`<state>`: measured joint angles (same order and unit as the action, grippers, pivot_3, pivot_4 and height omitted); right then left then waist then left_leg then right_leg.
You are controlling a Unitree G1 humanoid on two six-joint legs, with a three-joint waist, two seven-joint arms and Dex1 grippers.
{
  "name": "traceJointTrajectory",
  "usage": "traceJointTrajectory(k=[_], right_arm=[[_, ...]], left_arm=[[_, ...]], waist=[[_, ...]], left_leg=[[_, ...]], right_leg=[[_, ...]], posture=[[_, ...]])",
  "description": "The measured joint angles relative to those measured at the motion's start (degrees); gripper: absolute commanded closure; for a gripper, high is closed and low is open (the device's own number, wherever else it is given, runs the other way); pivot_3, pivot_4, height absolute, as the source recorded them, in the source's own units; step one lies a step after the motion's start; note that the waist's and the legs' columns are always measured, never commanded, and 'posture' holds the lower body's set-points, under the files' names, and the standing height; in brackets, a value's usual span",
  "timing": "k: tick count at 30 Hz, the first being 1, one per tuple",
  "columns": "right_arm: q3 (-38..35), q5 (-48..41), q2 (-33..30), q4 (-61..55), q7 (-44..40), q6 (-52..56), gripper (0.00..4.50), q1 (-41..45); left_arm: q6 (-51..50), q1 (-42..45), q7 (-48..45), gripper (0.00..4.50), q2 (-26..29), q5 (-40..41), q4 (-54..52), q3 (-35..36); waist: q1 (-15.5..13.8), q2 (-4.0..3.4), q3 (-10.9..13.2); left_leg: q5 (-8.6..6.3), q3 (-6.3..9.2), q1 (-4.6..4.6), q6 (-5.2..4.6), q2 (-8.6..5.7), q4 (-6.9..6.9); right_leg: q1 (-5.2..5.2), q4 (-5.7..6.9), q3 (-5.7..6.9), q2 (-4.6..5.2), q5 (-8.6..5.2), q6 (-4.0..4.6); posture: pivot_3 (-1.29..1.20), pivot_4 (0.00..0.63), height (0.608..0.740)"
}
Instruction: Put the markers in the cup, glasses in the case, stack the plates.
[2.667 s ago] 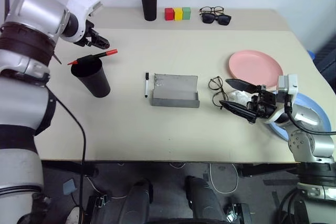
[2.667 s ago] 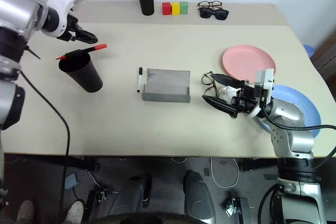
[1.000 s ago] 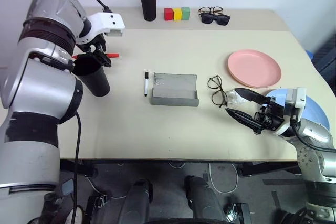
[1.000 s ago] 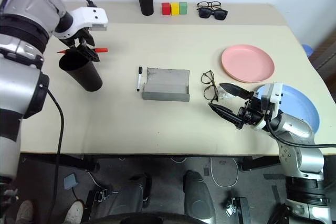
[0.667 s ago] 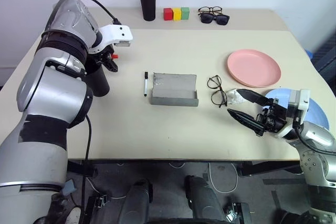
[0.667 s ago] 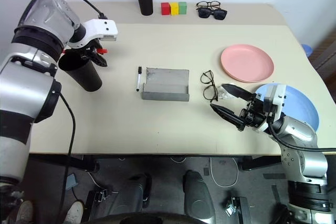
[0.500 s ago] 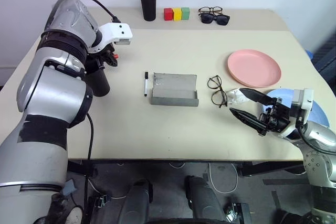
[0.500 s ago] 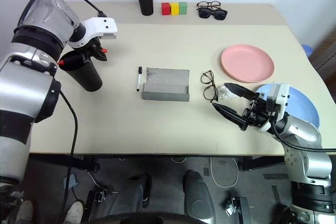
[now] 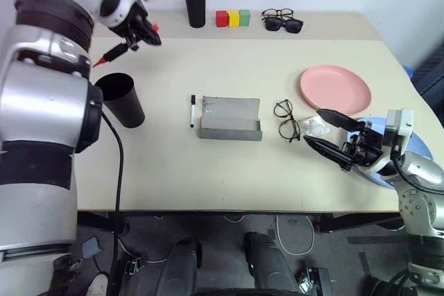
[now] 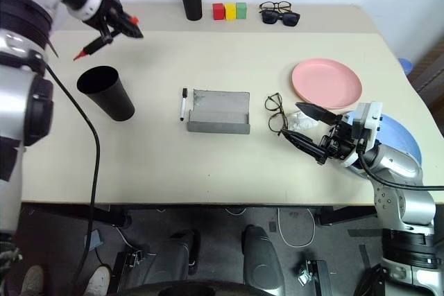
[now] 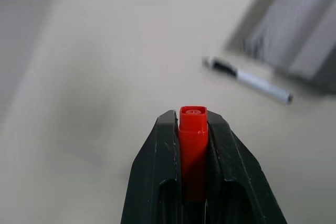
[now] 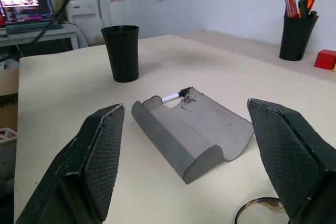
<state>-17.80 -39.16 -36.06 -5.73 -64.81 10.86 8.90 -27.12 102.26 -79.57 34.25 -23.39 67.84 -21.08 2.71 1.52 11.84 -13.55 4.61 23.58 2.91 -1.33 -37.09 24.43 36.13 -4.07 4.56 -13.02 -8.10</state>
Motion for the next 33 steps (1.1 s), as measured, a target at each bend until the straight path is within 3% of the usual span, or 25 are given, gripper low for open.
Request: traceJointTrajectory(k=[4, 6, 9, 11, 16, 18, 23, 26, 33], right_arm=[[0.9, 0.7, 0.0, 2.3, -0.9, -0.1, 0.69, 2.1], [1.4, 0.8, 0.0, 3.2, -1.4, -0.1, 0.69, 3.4], [1.9, 0.8, 0.0, 4.4, -2.3, -0.1, 0.69, 4.1], [2.0, 1.0, -0.3, 6.0, -2.9, -0.1, 0.69, 5.0], [2.8, 1.8, -0.7, 7.0, -4.0, 0.3, 0.69, 7.5], [2.8, 1.4, -1.3, 7.0, -4.5, 1.7, 0.69, 7.5], [1.9, -5.2, -1.5, 4.0, -5.8, 7.6, 0.69, 8.7], [1.8, -7.9, -1.5, 1.9, -6.2, 9.7, 0.69, 10.5], [3.8, -9.3, -1.1, 1.2, -8.1, 11.3, 0.69, 14.2]], left_arm=[[-5.5, -3.7, 4.9, 4.06, 4.1, 5.6, -12.0, 9.0], [-5.5, -15.0, 13.9, 4.06, 4.6, 12.2, -28.7, 21.6], [-15.8, -29.0, 20.8, 4.06, 3.8, 17.5, -47.8, 32.2], [-22.0, -37.7, 26.1, 4.06, -0.3, 21.3, -61.2, 40.3], [-30.4, -48.2, 37.3, 4.06, -11.8, 31.3, -85.0, 56.5], [-30.9, -51.4, 40.8, 4.06, -14.1, 34.0, -90.2, 59.4], [-30.5, -53.9, 48.0, 4.06, -14.0, 39.1, -95.7, 63.4], [-27.0, -57.9, 50.5, 4.06, -13.6, 40.3, -95.9, 63.1], [-14.6, -61.6, 54.6, 4.06, -13.5, 41.4, -91.3, 59.2]], waist=[[0.4, -0.06, 0.0], [0.6, -0.29, -0.1], [1.0, -0.29, -0.1], [0.9, -0.23, -0.1], [0.3, -0.2, -0.1], [0.0, -0.18, -0.1], [-0.1, -0.17, -0.1], [-0.1, -0.16, -0.1], [-0.3, -0.12, -0.1]], left_leg=[[0.0, 0.0, -0.08, 0.0, 0.03, 0.0], [0.0, -0.01, -0.23, 0.0, 0.06, 0.03], [0.0, 0.06, -0.2, 0.01, 0.05, -0.04], [0.01, 0.1, -0.13, 0.01, 0.04, -0.21], [0.01, 0.06, -0.26, 0.02, 0.01, -0.29], [0.03, 0.08, -0.31, 0.06, 0.03, -0.29], [0.06, 0.07, -0.46, 0.11, 0.03, -0.3], [0.05, 0.05, -1.17, 0.11, 0.05, -0.05], [0.04, 0.06, -1.17, 0.11, 0.05, -0.06]], right_leg=[[-0.01, 0.09, -0.01, 0.01, 0.0, 0.01], [-0.09, 0.18, -0.04, 0.08, 0.02, 0.04], [-0.05, 0.31, -0.03, 0.02, 0.05, 0.07], [-0.05, 0.38, 0.0, 0.03, 0.06, 0.08], [-0.21, 0.35, 0.0, 0.05, 0.08, 0.09], [-0.27, 0.33, 0.0, 0.0, 0.09, 0.11], [-0.52, 0.17, 0.01, -0.01, 0.1, 0.12], [-1.21, -0.05, 0.03, -0.03, 0.07, 0.13], [-1.29, -0.12, 0.04, -0.03, 0.06, 0.13]], posture=[[0.0, 0.15, 0.74], [0.0, 0.15, 0.74], [0.0, 0.15, 0.74], [0.0, 0.15, 0.74], [0.0, 0.15, 0.74], [0.0, 0.15, 0.74], [0.0, 0.15, 0.74], [0.0, 0.15, 0.74], [0.0, 0.15, 0.74]])
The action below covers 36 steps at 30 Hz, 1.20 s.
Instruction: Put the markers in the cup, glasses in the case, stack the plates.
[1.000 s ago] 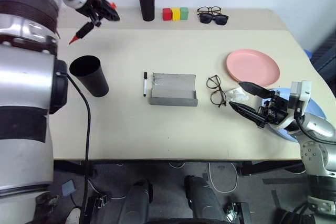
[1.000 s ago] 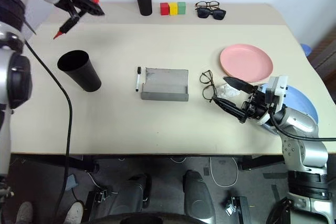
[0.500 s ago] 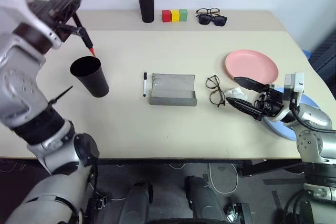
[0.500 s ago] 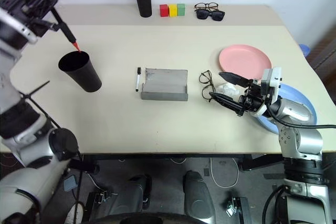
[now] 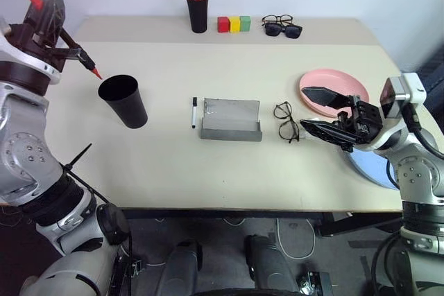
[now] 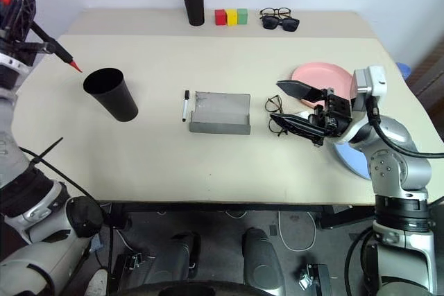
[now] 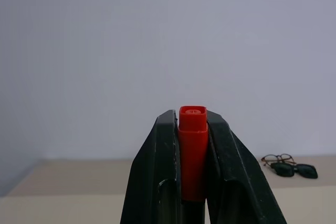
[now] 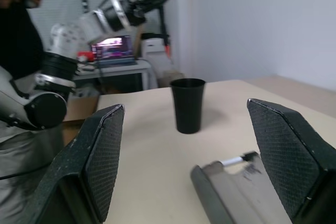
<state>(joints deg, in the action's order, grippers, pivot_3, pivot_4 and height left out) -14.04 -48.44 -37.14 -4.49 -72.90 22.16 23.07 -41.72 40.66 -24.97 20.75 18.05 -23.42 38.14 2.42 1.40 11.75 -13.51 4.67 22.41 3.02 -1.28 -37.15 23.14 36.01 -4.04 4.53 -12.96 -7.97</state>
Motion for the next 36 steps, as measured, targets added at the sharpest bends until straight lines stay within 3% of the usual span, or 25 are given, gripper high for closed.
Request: traceJointTrajectory(k=[7, 19, 22, 28, 32, 36], right_arm=[[0.5, 0.4, 0.2, 0.0, 0.5, -0.1, 0.69, -0.1], [0.1, 0.8, 0.4, -0.7, 2.5, -1.2, 0.69, -1.4], [-0.2, 0.8, 0.4, -1.5, 3.0, -1.2, 0.69, -2.2], [-1.1, 0.8, 0.1, -2.6, 4.0, -1.2, 0.69, -3.2], [-2.4, 0.8, -0.5, -3.3, 4.7, -1.1, 0.69, -4.2], [-3.2, 0.8, -1.4, -3.5, 5.6, -0.7, 0.69, -5.4]], left_arm=[[11.6, -3.1, 5.2, 4.06, -0.8, -0.3, 6.8, -4.4], [20.9, -6.3, 9.7, 4.06, -0.5, -0.6, 13.3, -10.5], [22.5, -6.8, 11.0, 3.11, -0.4, -1.1, 16.0, -10.5], [23.6, -8.3, 11.7, 0.17, -0.6, -0.4, 17.1, -11.8], [22.5, -8.3, 11.6, 0.17, -1.2, 3.3, 16.0, -12.2], [14.2, -4.8, 12.6, 0.17, -2.0, 9.9, 12.4, -14.7]], waist=[[0.0, 0.0, 0.0], [0.0, 0.0, 0.0], [0.0, 0.0, 0.0], [-0.1, 0.0, 0.0], [-0.1, 0.0, 0.0], [-0.3, 0.03, 0.0]], left_leg=[[-0.01, -0.01, 0.01, -0.01, 0.0, 0.02], [-0.01, -0.01, 0.02, -0.02, 0.0, 0.04], [-0.01, -0.01, 0.02, -0.02, 0.0, 0.04], [-0.01, -0.01, 0.03, -0.02, 0.0, 0.06], [-0.01, -0.01, 0.05, -0.02, 0.0, 0.06], [-0.01, 0.0, 0.09, -0.02, 0.0, 0.05]], right_leg=[[0.02, -0.01, -0.01, 0.01, 0.0, 0.0], [0.02, -0.03, -0.01, 0.01, 0.0, 0.01], [0.03, -0.04, -0.01, 0.01, 0.0, 0.01], [0.03, -0.08, -0.01, 0.01, 0.0, 0.01], [0.03, -0.1, -0.01, 0.01, 0.0, 0.01], [0.02, -0.13, 0.0, 0.02, -0.01, 0.0]], posture=[[0.0, 0.15, 0.74], [0.0, 0.15, 0.74], [0.0, 0.15, 0.74], [0.0, 0.15, 0.74], [0.0, 0.15, 0.74], [0.0, 0.15, 0.74]])
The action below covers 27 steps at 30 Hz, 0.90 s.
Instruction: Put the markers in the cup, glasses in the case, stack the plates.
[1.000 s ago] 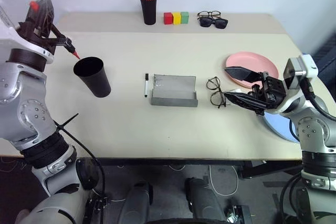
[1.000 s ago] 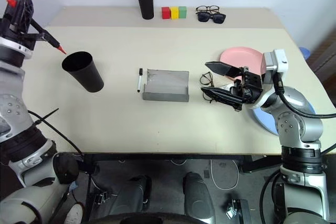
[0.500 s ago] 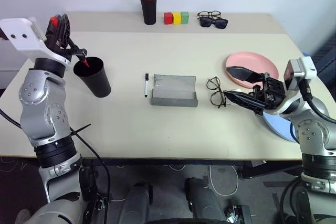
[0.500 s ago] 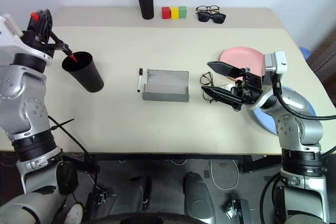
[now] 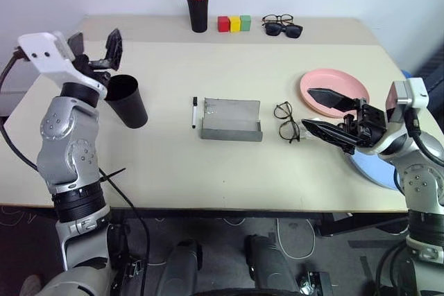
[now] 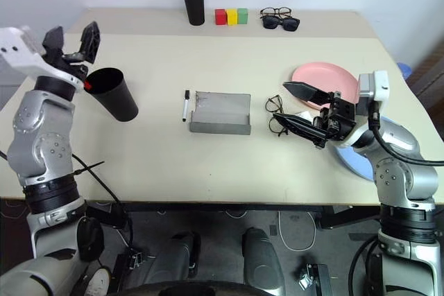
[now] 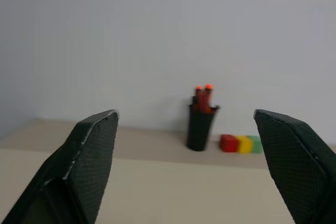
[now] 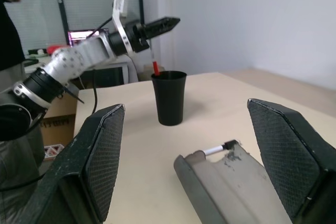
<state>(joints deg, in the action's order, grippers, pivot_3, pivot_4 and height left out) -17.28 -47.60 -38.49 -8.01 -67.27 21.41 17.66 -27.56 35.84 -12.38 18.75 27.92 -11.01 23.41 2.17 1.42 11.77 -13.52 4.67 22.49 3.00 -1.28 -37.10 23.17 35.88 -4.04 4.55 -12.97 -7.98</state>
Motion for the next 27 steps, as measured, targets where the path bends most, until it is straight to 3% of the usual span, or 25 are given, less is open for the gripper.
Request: traceJointTrajectory(k=[6, 12, 18, 27], right_arm=[[-2.3, 0.0, -0.6, -2.0, 1.4, 0.2, 0.69, -4.3], [-4.3, 0.0, -0.6, -4.1, 3.0, 0.1, 0.69, -7.1], [-5.2, 0.0, -0.6, -5.2, 4.1, -0.2, 0.69, -9.1], [-6.0, 0.0, -0.6, -5.5, 4.9, -1.0, 0.69, -10.7]], left_arm=[[-16.0, 10.2, 14.3, 0.17, -9.6, 7.3, -3.0, -2.5], [-30.5, 15.2, 33.8, 0.17, -16.1, 1.3, 3.8, -4.4], [-36.9, 16.2, 36.5, 0.17, -18.3, -3.4, 11.4, -6.9], [-37.3, 19.5, 35.4, 0.17, -21.4, -7.3, 24.8, -8.5]], waist=[[-0.8, 0.02, 0.0], [-0.9, 0.03, 0.0], [-1.4, 0.04, 0.0], [-1.4, 0.04, 0.0]], left_leg=[[-0.05, 0.01, 0.03, -0.09, -0.01, 0.04], [-0.06, -0.01, 0.03, -0.1, -0.02, 0.12], [-0.07, -0.01, 0.16, -0.09, -0.04, 0.14], [-0.08, -0.01, 0.26, -0.09, -0.05, 0.17]], right_leg=[[-0.08, -0.28, 0.0, 0.0, 0.01, -0.03], [-0.06, -0.37, 0.0, -0.02, -0.04, -0.13], [-0.05, -0.59, 0.03, -0.01, 0.0, -0.06], [0.01, -0.72, 0.04, 0.01, 0.0, -0.07]], posture=[[0.0, 0.15, 0.74], [0.0, 0.15, 0.74], [0.0, 0.15, 0.74], [0.0, 0.15, 0.74]])
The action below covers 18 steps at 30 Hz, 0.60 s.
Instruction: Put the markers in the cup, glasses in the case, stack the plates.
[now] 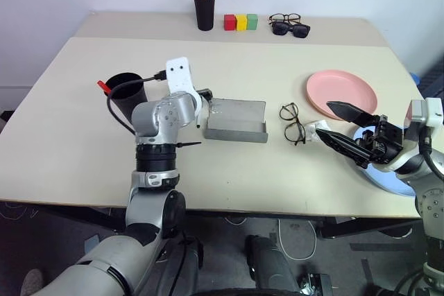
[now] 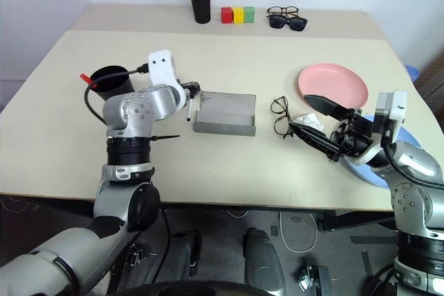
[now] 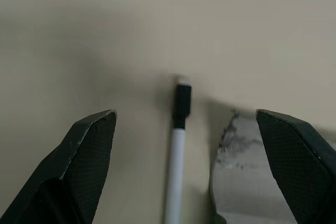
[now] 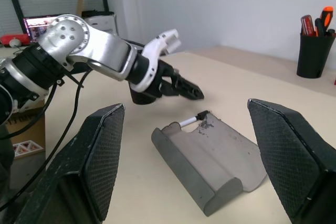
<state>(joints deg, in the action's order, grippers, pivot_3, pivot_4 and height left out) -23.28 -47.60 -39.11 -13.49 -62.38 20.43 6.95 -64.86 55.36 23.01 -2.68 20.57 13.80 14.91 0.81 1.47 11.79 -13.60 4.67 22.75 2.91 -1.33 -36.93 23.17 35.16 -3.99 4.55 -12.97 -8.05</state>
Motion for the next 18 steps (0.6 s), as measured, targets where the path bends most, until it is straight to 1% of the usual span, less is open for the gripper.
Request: traceJointTrajectory(k=[8, 18], right_arm=[[-0.2, 0.0, 0.0, -0.3, 0.2, -0.5, 0.69, -1.3], [-0.2, -0.2, 0.0, -0.2, -2.0, -2.0, 0.69, -1.3]], left_arm=[[3.2, 3.4, -0.2, 0.17, -0.3, -4.7, 10.6, -0.5], [8.2, 6.2, -1.7, 0.17, 1.3, -8.1, 20.3, -0.6]], waist=[[0.0, 0.01, 0.0], [0.0, 0.01, 0.0]], left_leg=[[0.0, 0.01, 0.1, 0.0, 0.0, 0.05], [-0.01, 0.01, 0.14, 0.01, -0.01, 0.07]], right_leg=[[0.1, -0.03, 0.02, 0.01, 0.0, -0.04], [0.13, -0.06, 0.03, 0.03, 0.0, -0.13]], posture=[[0.0, 0.15, 0.74], [0.0, 0.15, 0.74]])
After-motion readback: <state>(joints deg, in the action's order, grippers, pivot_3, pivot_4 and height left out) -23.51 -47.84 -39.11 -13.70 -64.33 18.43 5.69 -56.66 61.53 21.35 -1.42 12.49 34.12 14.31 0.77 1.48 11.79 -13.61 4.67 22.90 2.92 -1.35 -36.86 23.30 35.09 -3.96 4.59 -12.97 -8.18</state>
